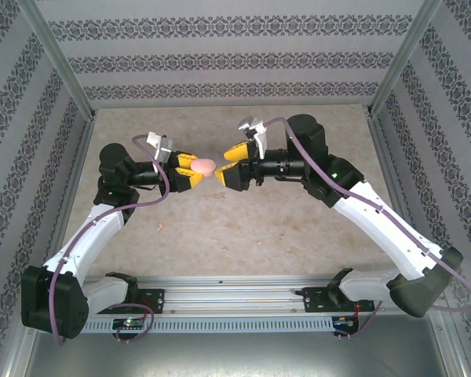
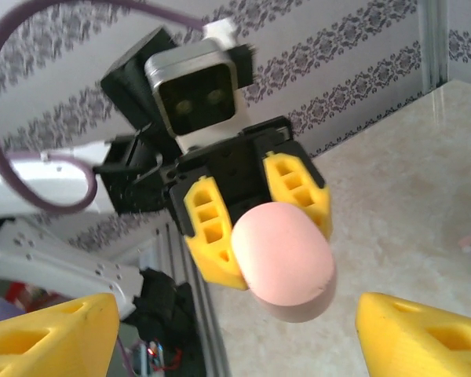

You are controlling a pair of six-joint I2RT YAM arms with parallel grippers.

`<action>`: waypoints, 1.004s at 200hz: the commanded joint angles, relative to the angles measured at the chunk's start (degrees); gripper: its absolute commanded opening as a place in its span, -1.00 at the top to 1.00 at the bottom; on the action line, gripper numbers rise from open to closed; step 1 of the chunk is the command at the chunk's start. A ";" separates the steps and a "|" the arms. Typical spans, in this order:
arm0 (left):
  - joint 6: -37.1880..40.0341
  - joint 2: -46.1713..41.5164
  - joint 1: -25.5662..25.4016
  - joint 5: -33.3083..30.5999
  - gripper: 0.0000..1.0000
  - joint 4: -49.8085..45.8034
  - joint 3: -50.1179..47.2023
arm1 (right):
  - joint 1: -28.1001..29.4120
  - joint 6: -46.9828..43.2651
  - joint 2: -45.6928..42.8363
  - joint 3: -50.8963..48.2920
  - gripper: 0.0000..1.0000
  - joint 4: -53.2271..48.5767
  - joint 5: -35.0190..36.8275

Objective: Insert wireless bluetooth earbuds into charging case

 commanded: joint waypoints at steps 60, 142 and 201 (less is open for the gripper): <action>-0.39 -0.73 -0.89 3.60 0.42 -3.02 4.03 | 2.08 -15.90 7.17 8.40 -0.53 -13.73 2.91; -0.42 -0.54 -1.76 4.30 0.42 -3.33 3.79 | 0.73 -12.53 10.03 10.68 -0.18 -11.73 -1.40; -0.72 -0.50 -2.14 4.59 0.42 -3.33 3.75 | -0.20 -10.50 10.96 10.35 -0.16 -10.05 -3.73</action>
